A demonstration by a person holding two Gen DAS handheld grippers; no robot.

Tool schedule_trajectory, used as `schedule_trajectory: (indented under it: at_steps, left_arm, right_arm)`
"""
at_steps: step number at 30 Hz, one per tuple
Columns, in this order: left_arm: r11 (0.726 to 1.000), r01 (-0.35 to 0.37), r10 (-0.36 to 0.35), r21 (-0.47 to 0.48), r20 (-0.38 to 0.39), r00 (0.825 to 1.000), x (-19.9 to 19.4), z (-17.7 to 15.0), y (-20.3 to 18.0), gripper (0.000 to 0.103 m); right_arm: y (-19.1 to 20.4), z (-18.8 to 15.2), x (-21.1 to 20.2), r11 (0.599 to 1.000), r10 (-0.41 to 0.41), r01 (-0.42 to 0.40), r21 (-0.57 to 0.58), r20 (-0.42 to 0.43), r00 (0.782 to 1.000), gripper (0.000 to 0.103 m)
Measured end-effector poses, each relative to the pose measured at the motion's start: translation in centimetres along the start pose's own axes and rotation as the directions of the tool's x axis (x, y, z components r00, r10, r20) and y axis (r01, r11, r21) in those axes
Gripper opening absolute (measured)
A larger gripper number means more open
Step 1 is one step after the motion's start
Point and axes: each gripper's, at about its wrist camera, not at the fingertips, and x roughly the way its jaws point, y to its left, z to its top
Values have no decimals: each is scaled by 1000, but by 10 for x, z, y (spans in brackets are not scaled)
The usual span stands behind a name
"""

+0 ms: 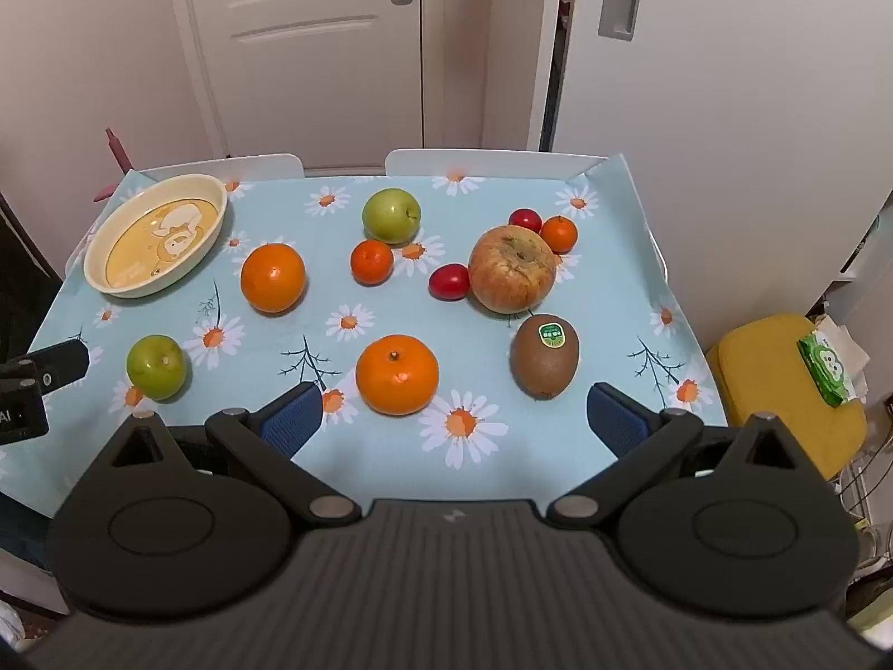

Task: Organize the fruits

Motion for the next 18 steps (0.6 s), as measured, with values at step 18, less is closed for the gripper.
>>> schedule_trajectory:
  at_steps: [18]
  left_arm:
    - [999, -31, 32, -9, 54, 998, -5, 3, 5, 103]
  right_arm:
    - [1, 0, 0, 1000, 4, -4, -2, 1, 1000, 103]
